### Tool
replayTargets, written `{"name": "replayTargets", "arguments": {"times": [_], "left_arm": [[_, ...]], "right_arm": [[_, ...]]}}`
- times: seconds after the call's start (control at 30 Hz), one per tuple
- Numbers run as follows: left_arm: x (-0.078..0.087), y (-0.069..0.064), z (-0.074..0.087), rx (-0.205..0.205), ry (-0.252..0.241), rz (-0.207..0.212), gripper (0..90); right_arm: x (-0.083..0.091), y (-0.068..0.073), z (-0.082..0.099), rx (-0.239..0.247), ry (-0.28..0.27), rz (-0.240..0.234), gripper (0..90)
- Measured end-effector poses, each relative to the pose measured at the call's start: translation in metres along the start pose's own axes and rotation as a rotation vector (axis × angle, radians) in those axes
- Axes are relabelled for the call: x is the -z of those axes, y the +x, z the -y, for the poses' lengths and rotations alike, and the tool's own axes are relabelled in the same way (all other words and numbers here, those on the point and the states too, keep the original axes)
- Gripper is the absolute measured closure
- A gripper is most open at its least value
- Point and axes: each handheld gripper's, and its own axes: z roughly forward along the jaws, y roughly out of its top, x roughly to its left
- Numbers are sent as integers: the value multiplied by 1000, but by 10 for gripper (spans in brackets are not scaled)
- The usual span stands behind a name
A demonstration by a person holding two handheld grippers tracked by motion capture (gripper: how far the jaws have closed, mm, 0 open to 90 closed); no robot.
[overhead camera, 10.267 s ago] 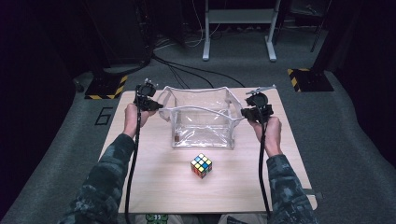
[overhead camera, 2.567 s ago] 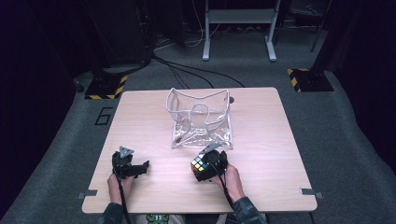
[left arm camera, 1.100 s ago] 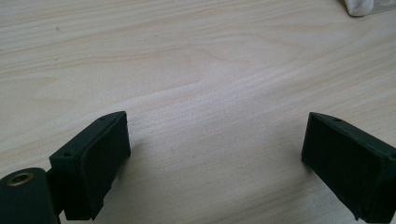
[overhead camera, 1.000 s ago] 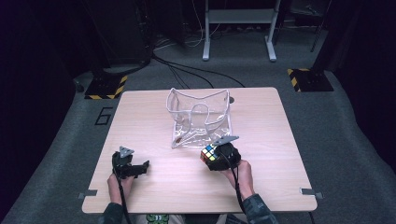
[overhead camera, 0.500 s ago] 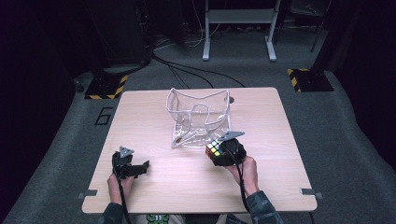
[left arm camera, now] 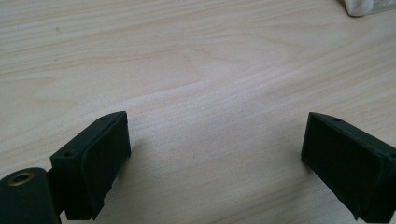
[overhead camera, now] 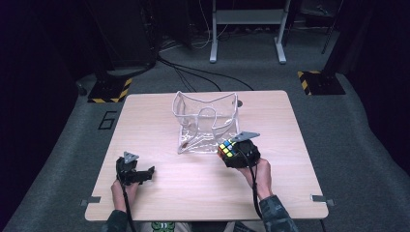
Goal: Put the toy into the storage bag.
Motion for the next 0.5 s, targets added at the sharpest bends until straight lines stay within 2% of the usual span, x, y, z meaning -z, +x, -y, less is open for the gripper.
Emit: {"name": "replayTargets", "arguments": {"times": [0.5], "left_arm": [[0, 0, 0, 0, 0, 0, 81]], "right_arm": [[12, -9, -11, 0, -23, 33, 333]]}}
